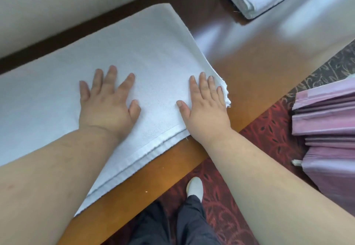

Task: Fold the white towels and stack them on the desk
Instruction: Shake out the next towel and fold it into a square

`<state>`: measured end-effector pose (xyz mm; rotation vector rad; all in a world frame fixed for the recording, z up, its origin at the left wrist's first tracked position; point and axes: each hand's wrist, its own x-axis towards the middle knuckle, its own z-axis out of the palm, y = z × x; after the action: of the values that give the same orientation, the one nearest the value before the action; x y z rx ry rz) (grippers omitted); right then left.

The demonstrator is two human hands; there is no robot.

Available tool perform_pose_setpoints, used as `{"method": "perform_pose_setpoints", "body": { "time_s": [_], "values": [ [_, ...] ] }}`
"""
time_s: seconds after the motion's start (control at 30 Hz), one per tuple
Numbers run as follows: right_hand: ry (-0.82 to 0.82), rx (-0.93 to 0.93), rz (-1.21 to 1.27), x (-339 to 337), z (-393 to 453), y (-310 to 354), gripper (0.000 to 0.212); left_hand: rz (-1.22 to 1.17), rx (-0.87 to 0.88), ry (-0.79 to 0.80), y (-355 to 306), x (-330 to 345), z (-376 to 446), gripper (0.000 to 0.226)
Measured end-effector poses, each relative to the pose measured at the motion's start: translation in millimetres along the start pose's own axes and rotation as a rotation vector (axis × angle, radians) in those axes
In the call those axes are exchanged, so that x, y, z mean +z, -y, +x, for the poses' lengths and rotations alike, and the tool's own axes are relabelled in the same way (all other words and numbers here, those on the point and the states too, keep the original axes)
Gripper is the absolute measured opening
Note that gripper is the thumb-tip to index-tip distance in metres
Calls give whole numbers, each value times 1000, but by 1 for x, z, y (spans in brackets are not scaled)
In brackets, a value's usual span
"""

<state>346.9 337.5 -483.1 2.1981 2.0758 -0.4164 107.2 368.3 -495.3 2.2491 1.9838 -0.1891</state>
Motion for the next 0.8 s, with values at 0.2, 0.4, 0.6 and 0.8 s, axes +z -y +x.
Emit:
{"method": "perform_pose_setpoints", "body": {
  "time_s": [0.2, 0.4, 0.6, 0.8],
  "values": [
    [-255, 125, 334, -12, -11, -14, 54, 3, 2, -19, -1, -1, -1, 66],
    [-112, 456, 648, -38, 7, -58, 30, -2, 3, -38, -1, 1, 0, 65],
    [-184, 432, 733, -42, 12, -68, 20, -12, -6, -45, -1, 0, -1, 65],
    [-96, 371, 495, -41, 9, -78, 12, -20, -10, -32, -1, -1, -1, 66]
  ]
}}
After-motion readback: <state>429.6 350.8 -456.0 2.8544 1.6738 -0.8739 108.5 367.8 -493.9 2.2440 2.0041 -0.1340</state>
